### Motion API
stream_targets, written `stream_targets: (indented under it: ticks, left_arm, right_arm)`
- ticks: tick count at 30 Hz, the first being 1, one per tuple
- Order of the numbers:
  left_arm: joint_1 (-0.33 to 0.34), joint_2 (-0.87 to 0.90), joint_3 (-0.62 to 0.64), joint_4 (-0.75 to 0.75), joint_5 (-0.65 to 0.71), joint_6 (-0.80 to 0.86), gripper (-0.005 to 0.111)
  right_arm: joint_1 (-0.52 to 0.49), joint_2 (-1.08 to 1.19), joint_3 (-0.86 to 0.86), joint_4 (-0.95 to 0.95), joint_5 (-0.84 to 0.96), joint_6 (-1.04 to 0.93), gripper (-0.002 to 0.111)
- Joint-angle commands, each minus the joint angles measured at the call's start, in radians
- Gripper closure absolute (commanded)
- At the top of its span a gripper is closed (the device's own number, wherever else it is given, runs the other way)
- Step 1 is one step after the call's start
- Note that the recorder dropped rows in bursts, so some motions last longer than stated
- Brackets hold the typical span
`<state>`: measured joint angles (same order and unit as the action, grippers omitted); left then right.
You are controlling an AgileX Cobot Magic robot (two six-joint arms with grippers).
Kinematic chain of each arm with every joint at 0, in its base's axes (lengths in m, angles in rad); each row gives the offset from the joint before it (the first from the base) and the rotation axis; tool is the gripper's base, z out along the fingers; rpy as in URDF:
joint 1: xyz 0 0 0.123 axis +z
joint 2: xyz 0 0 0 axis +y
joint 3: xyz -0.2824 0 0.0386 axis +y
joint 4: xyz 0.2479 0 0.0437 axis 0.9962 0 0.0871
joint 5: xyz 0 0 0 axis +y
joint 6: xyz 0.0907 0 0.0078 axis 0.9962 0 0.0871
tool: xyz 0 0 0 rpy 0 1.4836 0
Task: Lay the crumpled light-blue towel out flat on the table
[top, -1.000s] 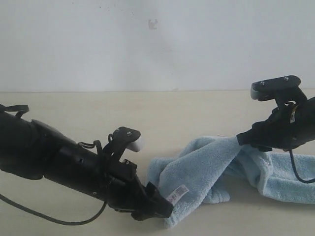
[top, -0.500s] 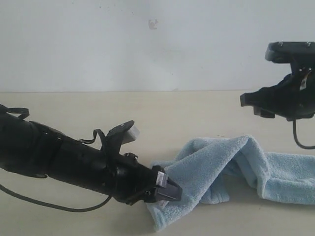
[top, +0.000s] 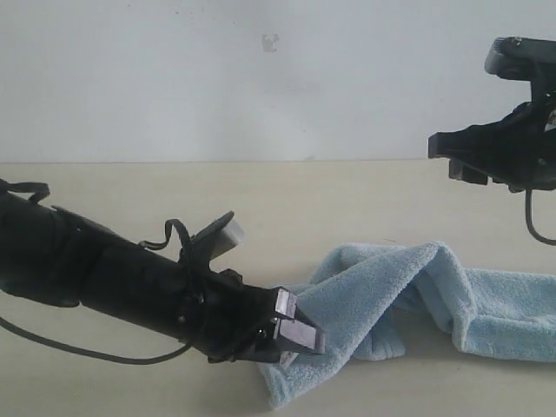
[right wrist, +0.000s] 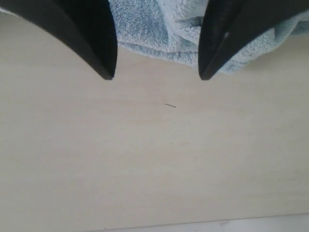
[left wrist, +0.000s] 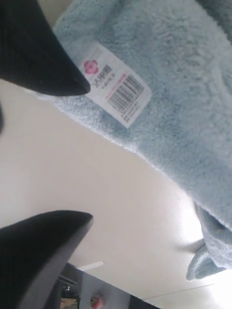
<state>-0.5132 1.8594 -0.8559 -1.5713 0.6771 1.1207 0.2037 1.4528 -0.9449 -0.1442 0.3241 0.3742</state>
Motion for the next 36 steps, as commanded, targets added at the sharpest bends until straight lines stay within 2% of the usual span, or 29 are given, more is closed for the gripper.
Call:
stream_targets:
  ticks: [1, 4, 7, 10, 16, 23, 32, 34, 36]
  left_arm:
    - [0.021, -0.038, -0.022, 0.166, -0.023, -0.1, 0.043]
    - [0.013, -0.037, 0.01, 0.223, -0.05, -0.204, 0.043]
    - [-0.011, -0.037, 0.055, 0.151, -0.11, -0.196, 0.043]
    - [-0.027, -0.037, 0.072, 0.061, -0.154, -0.11, 0.043]
    - [-0.034, -0.017, 0.072, -0.17, -0.149, 0.114, 0.043]
    - [-0.034, 0.081, 0.072, -0.173, -0.043, 0.123, 0.043]
    - [-0.034, 0.124, 0.059, -0.173, -0.039, 0.123, 0.043]
    - [-0.034, 0.124, 0.049, -0.173, -0.02, 0.123, 0.046]
    - [-0.034, 0.124, 0.039, -0.173, 0.012, 0.131, 0.057]
  right_arm:
    - [0.039, -0.008, -0.005, 0.008, -0.01, -0.012, 0.058]
    - [0.076, -0.008, -0.005, 0.008, -0.006, -0.029, 0.058]
    - [0.11, -0.008, -0.005, 0.008, -0.008, -0.053, 0.058]
    - [0.138, -0.008, -0.005, 0.008, -0.01, -0.06, 0.058]
    - [0.175, -0.008, -0.005, 0.008, -0.01, -0.06, 0.058]
    - [0.175, -0.008, -0.005, 0.008, -0.006, -0.06, 0.058]
    - [0.175, -0.008, -0.005, 0.008, -0.008, -0.062, 0.058]
    - [0.175, -0.008, -0.005, 0.008, -0.008, -0.062, 0.058]
    - [0.175, -0.008, -0.005, 0.008, -0.008, -0.062, 0.058]
